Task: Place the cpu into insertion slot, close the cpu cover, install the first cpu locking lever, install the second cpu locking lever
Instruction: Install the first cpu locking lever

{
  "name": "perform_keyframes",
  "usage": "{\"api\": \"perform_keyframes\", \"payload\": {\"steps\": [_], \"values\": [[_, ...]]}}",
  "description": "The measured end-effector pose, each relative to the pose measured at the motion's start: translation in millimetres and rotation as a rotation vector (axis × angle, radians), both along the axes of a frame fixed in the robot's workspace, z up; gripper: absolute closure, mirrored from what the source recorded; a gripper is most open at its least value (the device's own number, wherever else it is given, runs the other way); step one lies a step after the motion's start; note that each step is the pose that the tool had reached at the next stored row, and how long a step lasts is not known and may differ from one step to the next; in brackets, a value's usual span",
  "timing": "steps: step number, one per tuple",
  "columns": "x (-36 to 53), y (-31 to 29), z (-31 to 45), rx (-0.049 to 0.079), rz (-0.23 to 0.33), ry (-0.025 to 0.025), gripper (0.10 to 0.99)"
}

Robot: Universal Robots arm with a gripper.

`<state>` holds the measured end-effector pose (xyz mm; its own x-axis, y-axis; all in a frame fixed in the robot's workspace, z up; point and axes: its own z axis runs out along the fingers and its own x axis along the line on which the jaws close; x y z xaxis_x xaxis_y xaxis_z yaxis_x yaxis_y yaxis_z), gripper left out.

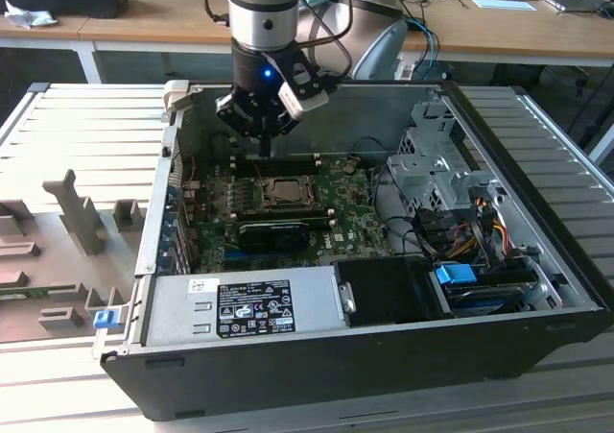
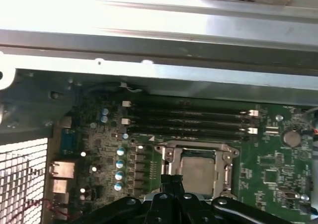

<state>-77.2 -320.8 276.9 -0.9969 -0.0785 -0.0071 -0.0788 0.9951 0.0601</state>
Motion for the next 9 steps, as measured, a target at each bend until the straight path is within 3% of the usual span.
{"api": "perform_keyframes", "payload": {"steps": [9], "values": [[-16.1, 0.0, -4.2, 0.002, 0.000, 0.0002, 0.980]]}}
